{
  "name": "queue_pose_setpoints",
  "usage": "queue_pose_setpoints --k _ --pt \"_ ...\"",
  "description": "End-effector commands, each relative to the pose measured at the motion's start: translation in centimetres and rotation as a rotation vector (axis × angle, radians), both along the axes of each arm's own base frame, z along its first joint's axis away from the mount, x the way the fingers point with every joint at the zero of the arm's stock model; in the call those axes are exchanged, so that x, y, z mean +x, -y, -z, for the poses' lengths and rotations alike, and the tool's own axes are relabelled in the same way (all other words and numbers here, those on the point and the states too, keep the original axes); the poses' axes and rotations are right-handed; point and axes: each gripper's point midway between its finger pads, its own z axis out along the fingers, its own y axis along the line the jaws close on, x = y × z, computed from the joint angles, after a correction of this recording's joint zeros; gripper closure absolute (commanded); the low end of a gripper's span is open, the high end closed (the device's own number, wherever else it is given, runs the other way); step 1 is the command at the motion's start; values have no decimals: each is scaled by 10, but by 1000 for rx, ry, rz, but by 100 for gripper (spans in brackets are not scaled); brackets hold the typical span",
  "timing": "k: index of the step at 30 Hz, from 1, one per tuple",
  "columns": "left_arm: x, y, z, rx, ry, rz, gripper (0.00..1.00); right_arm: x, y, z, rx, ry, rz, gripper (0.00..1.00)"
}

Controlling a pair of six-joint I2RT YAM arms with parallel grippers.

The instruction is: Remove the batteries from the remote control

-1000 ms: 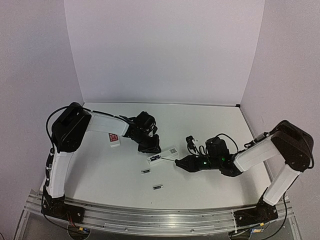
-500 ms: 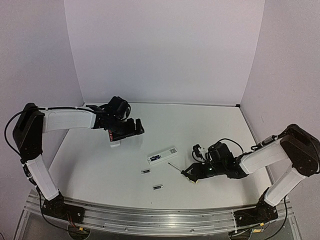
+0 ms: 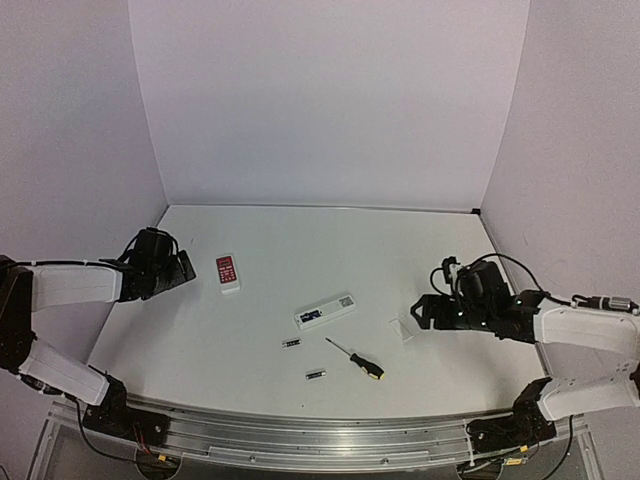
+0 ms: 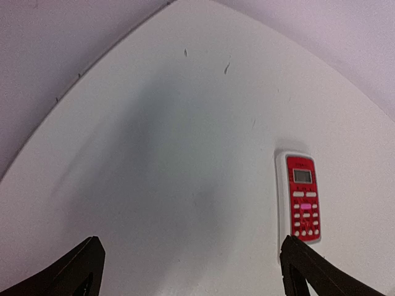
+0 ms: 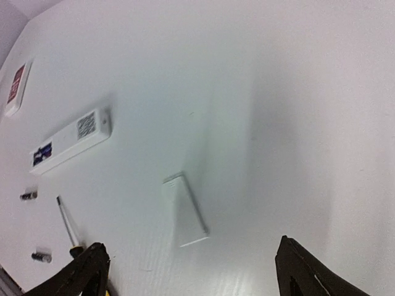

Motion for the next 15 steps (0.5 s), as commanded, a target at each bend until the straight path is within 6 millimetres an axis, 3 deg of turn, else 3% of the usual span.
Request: queue_pose_setpoints --k 1,4,8,10,13,15 --pt "28 -22 -60 208 339 -19 0 16 88 6 -212 -10 201 6" --pt "34 -20 -50 327 389 52 0 36 134 12 -261 5 304 3" --pt "41 -13 -23 424 382 164 1 65 161 14 -250 158 323 2" --pt "37 -22 -20 413 467 176 1 71 177 25 -228 212 370 2" --pt "38 -41 -13 252 466 208 3 75 202 45 -159 230 455 2" --pt "37 -37 -7 224 456 256 2 82 205 58 -98 231 455 2"
